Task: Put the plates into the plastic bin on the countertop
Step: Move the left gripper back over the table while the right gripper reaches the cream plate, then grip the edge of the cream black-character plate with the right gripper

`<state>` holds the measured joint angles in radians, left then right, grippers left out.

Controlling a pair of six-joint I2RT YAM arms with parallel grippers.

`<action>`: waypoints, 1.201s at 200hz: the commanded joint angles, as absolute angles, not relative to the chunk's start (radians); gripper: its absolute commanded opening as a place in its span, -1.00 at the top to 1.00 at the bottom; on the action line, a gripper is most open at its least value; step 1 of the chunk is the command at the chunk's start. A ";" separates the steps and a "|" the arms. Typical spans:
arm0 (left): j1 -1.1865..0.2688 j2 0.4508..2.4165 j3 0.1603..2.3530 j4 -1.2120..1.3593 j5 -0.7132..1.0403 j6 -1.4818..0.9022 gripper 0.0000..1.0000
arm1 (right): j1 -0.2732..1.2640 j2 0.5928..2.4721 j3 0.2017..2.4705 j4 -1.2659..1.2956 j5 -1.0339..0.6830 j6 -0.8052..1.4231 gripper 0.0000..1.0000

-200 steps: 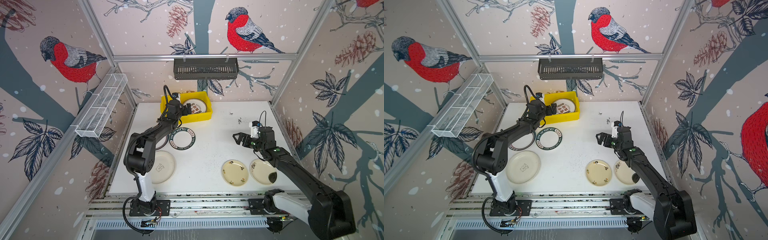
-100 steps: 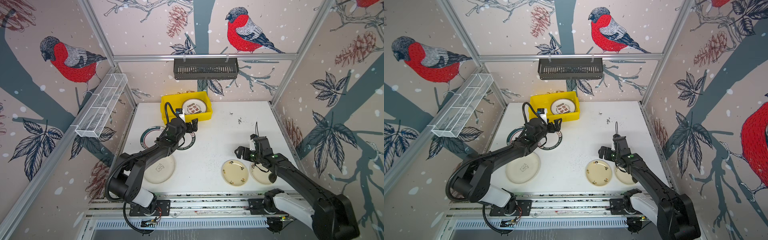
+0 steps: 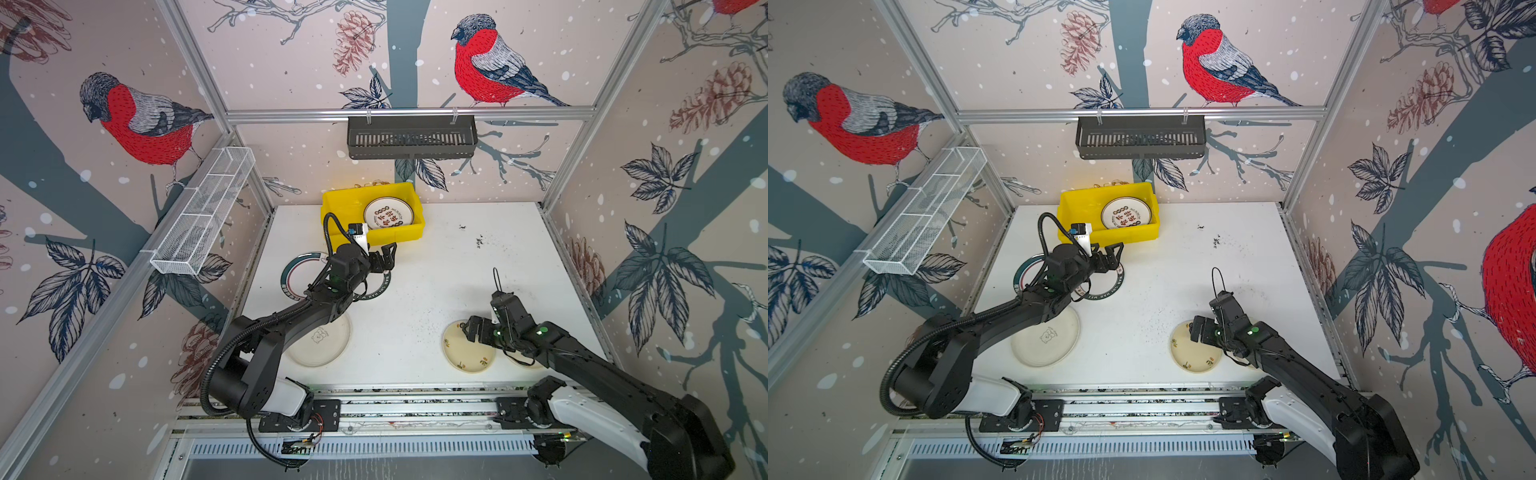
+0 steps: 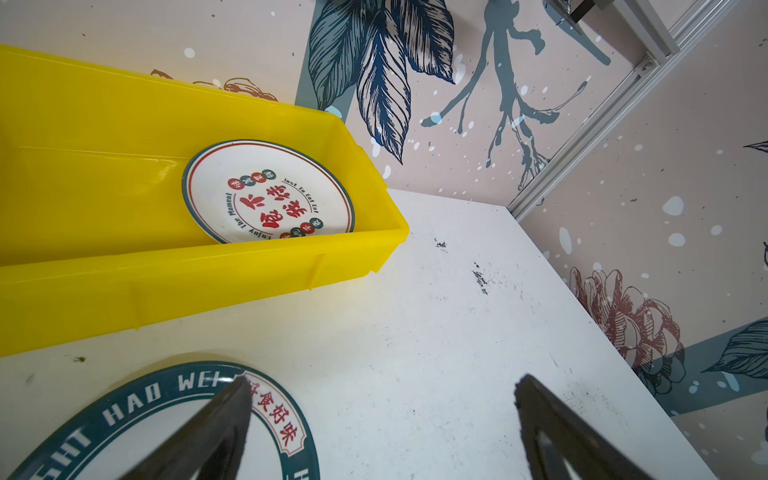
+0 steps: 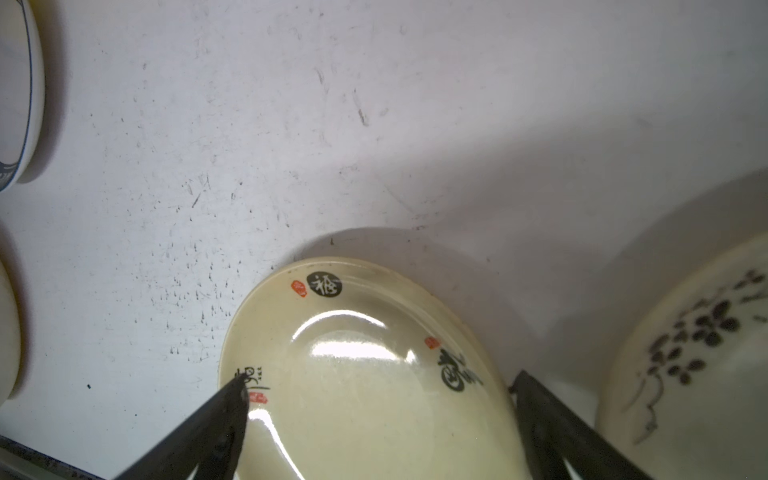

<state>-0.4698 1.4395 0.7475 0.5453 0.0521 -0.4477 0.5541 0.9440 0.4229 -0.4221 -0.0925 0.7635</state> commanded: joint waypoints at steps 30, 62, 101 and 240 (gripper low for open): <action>-0.469 1.427 0.731 0.612 0.049 -0.450 -0.95 | 0.612 0.981 0.426 -0.426 -0.036 0.853 -0.99; -0.469 1.434 0.732 0.611 0.047 -0.450 -0.95 | 0.643 0.998 0.431 -0.429 -0.025 0.884 -0.99; -0.469 1.445 0.730 0.612 0.049 -0.452 -0.95 | 0.680 1.011 0.430 -0.417 -0.018 0.923 -0.90; -0.456 1.428 0.712 0.609 0.029 -0.452 -0.95 | 0.674 1.131 0.451 -0.340 -0.012 0.944 0.33</action>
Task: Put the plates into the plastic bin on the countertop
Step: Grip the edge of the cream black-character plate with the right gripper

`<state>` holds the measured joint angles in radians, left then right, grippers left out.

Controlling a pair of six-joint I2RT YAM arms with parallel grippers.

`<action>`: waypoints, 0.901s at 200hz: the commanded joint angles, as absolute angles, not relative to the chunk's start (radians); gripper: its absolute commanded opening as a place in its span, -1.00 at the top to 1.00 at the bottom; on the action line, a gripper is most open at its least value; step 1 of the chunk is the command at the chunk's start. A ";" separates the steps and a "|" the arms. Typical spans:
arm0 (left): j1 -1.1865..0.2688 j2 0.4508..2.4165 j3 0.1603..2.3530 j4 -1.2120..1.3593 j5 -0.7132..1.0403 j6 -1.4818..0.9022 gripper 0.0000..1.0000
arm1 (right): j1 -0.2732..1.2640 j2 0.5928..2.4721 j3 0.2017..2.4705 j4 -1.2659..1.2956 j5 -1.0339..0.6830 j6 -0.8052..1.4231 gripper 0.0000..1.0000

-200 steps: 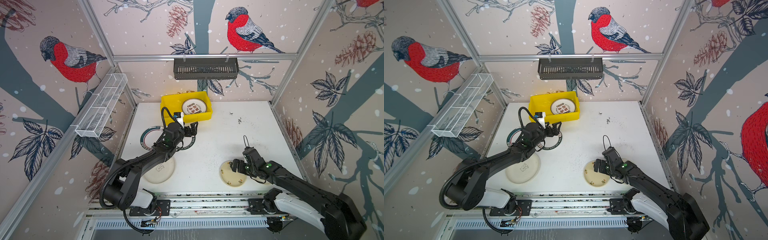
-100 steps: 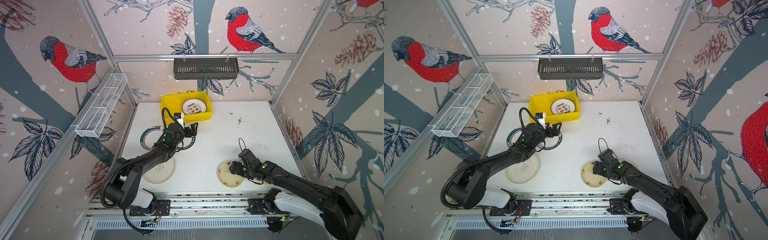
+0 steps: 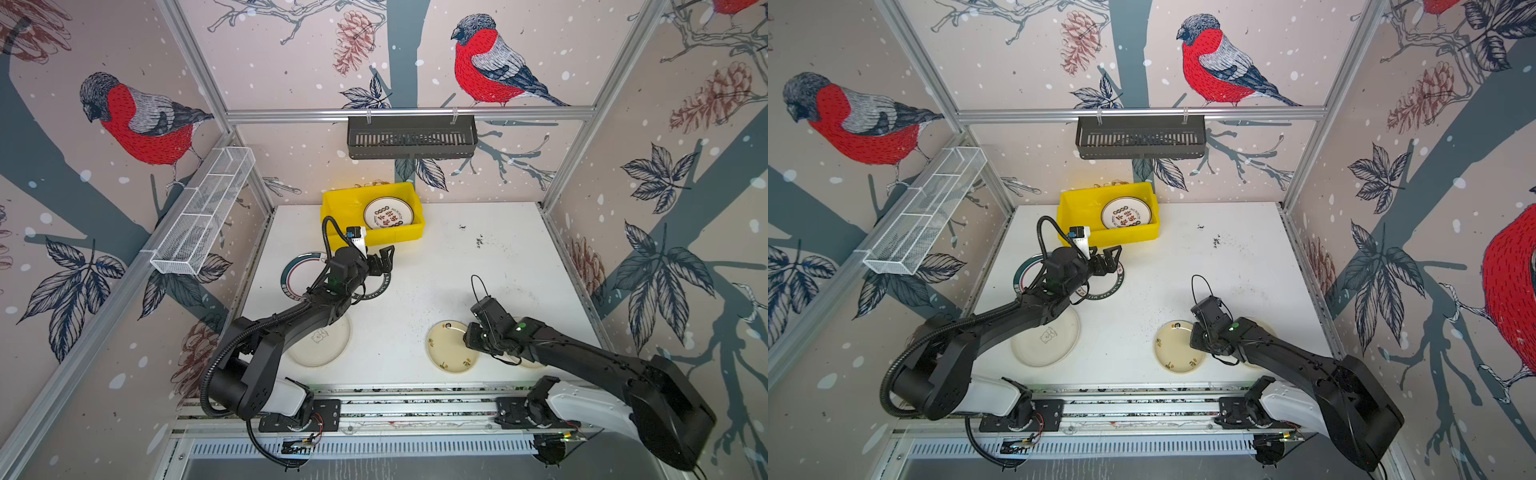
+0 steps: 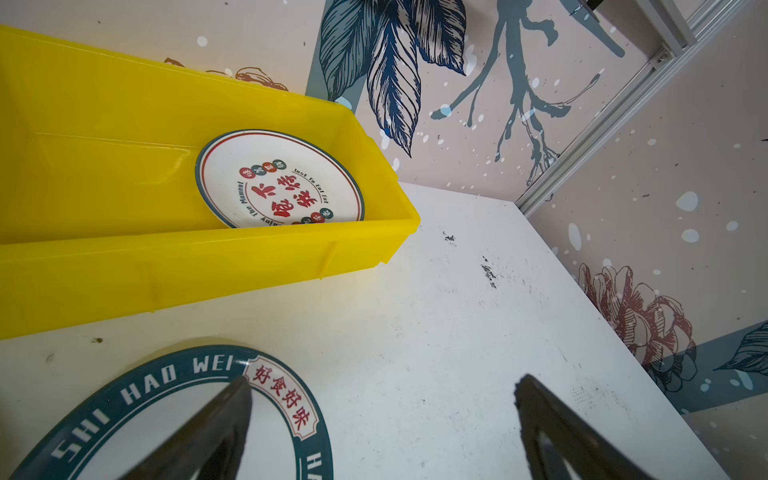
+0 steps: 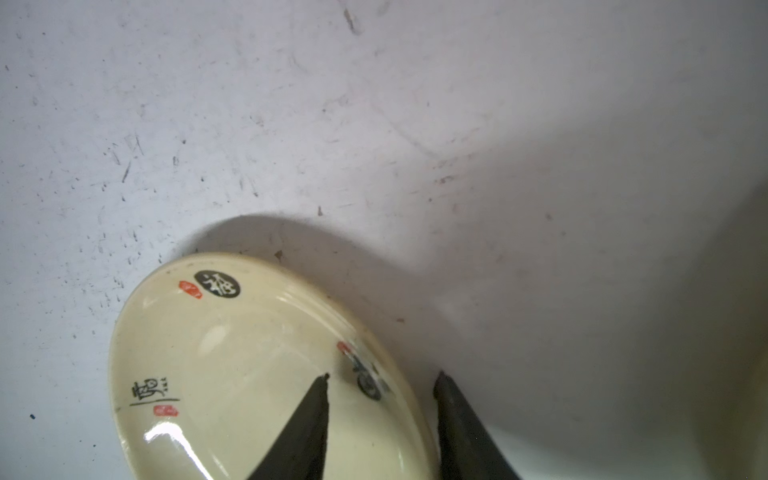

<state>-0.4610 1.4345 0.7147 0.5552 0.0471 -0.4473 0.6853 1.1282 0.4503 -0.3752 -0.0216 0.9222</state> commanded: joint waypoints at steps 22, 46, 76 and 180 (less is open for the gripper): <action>-0.451 1.429 0.707 0.613 0.034 -0.458 -0.95 | 0.658 1.132 0.445 -0.327 -0.015 0.950 0.53; -0.447 1.426 0.704 0.617 0.037 -0.462 -0.95 | 0.645 1.125 0.440 -0.302 -0.023 0.951 0.62; -0.437 1.428 0.700 0.622 0.050 -0.472 -0.95 | 0.635 1.123 0.442 -0.279 -0.028 0.950 0.66; -0.425 1.439 0.694 0.634 0.071 -0.489 -0.95 | 0.577 1.097 0.419 -0.182 -0.062 0.974 0.92</action>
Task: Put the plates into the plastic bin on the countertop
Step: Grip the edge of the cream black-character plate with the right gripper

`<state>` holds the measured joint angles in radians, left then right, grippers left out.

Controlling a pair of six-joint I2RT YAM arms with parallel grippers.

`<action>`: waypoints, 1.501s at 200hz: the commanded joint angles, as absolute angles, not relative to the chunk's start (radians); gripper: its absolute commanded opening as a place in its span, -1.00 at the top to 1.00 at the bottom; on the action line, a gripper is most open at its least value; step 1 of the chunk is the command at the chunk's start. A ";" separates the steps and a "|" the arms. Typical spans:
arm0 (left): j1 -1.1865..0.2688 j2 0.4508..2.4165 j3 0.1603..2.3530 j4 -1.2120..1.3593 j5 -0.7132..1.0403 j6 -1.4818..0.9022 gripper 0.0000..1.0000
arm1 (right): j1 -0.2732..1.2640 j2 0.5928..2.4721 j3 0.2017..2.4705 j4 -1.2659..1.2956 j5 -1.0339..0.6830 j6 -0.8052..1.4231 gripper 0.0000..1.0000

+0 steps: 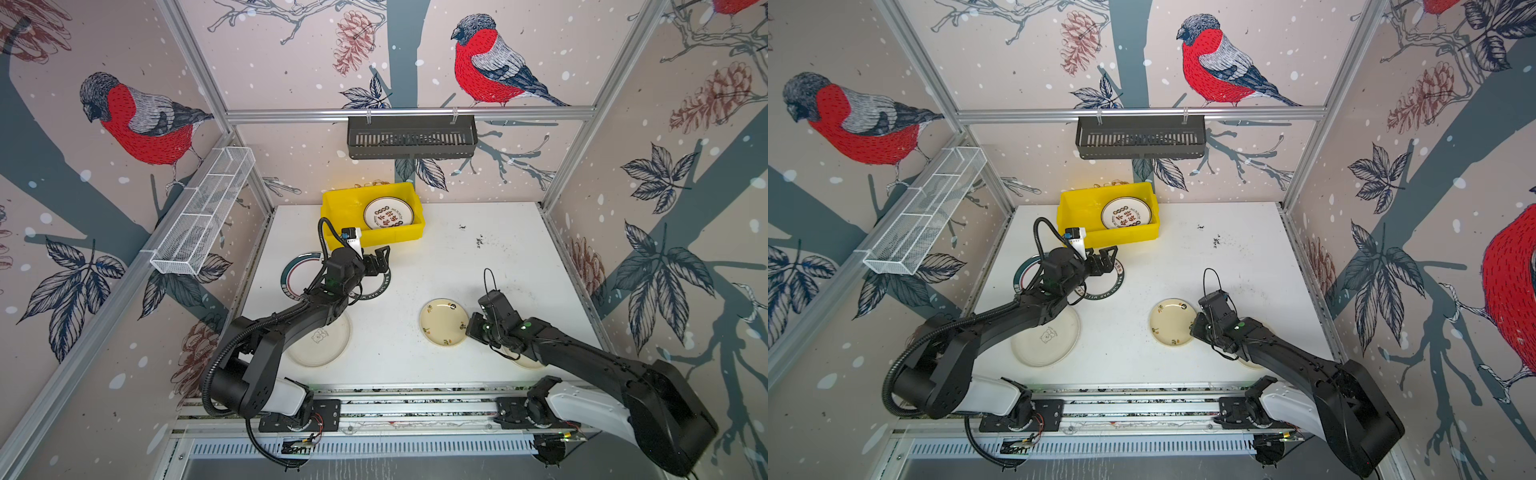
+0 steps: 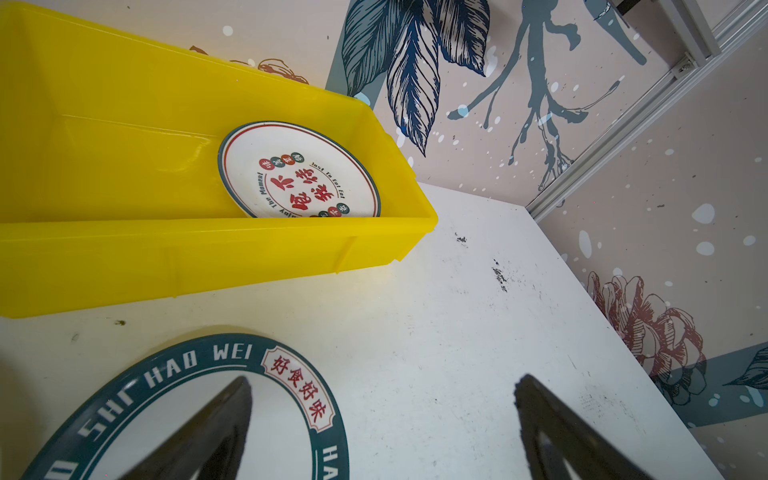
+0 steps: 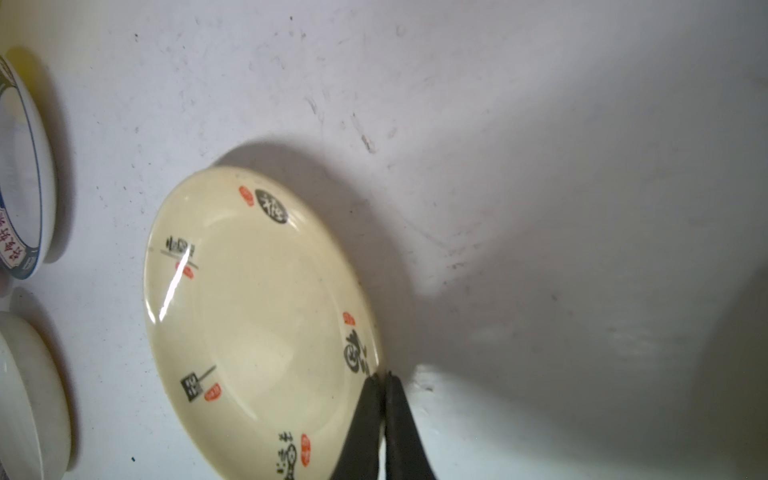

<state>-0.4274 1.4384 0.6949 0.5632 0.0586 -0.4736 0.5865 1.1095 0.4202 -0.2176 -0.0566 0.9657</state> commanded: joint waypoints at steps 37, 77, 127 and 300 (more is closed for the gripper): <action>-0.423 1.440 0.696 0.635 0.080 -0.490 -0.95 | 0.558 1.065 0.414 -0.137 -0.061 0.970 0.93; -0.423 1.440 0.696 0.633 0.079 -0.494 -0.95 | 0.554 1.079 0.406 -0.143 -0.084 0.946 0.54; -0.419 1.448 0.697 0.641 0.096 -0.506 -0.95 | 0.553 1.116 0.382 -0.073 -0.163 0.931 0.46; -0.413 1.442 0.698 0.637 0.118 -0.524 -0.95 | 0.534 1.232 0.351 0.058 -0.247 0.924 0.78</action>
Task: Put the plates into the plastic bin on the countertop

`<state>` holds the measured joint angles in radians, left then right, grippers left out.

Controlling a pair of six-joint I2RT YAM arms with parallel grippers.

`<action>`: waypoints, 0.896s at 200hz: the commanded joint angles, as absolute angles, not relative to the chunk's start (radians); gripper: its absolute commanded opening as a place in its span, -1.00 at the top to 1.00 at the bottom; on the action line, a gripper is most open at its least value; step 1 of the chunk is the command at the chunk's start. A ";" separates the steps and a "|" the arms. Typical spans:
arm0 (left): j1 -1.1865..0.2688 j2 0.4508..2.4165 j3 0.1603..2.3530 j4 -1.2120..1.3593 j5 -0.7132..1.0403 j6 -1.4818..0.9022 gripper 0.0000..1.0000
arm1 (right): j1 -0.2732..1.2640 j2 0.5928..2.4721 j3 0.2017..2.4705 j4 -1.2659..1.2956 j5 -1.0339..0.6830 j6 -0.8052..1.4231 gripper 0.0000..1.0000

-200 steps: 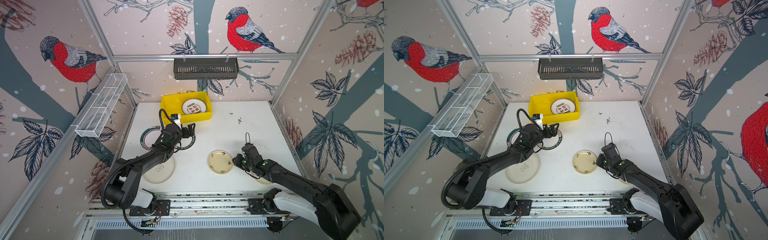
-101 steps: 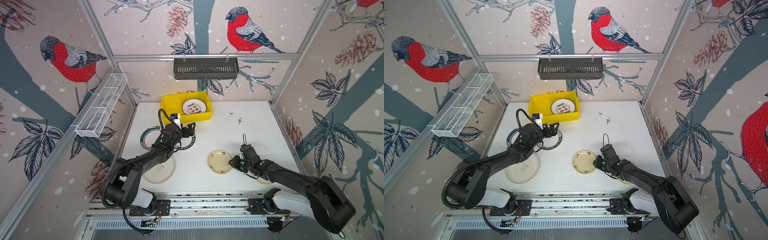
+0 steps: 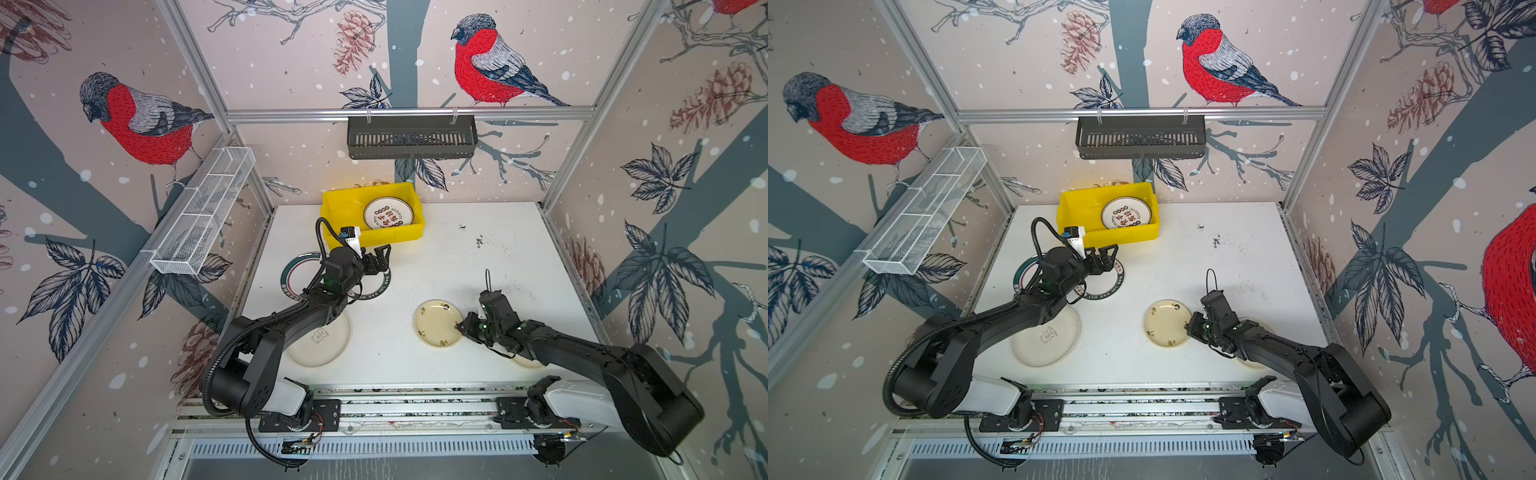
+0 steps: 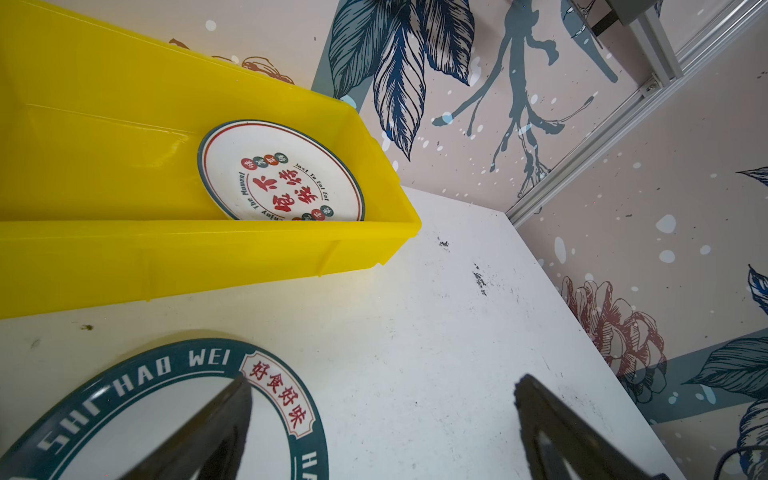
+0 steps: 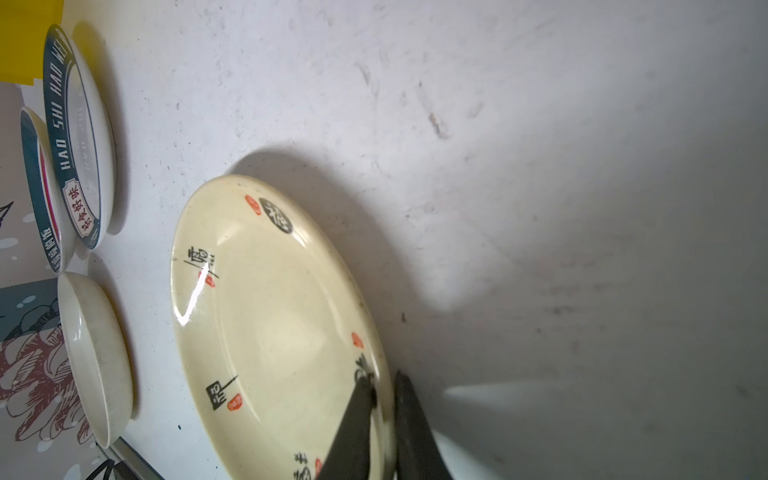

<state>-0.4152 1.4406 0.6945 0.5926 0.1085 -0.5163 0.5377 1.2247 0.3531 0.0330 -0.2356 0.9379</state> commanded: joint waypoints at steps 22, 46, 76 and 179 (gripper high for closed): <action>-0.413 1.440 0.698 0.634 0.118 -0.526 -0.95 | 0.531 1.235 0.353 0.060 -0.249 0.921 0.87; -0.413 1.439 0.698 0.634 0.121 -0.528 -0.95 | 0.523 1.235 0.357 0.059 -0.249 0.916 0.93; -0.413 1.439 0.698 0.629 0.120 -0.529 -0.95 | 0.515 1.225 0.362 0.067 -0.258 0.910 0.94; -0.411 1.461 0.699 0.645 0.151 -0.552 -0.95 | 0.418 1.209 0.421 0.134 -0.283 0.893 0.98</action>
<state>-0.4145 1.4509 0.6945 0.5926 0.1307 -0.5293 0.4309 1.1980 0.3775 0.0830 -0.2771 0.9150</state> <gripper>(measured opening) 0.977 0.083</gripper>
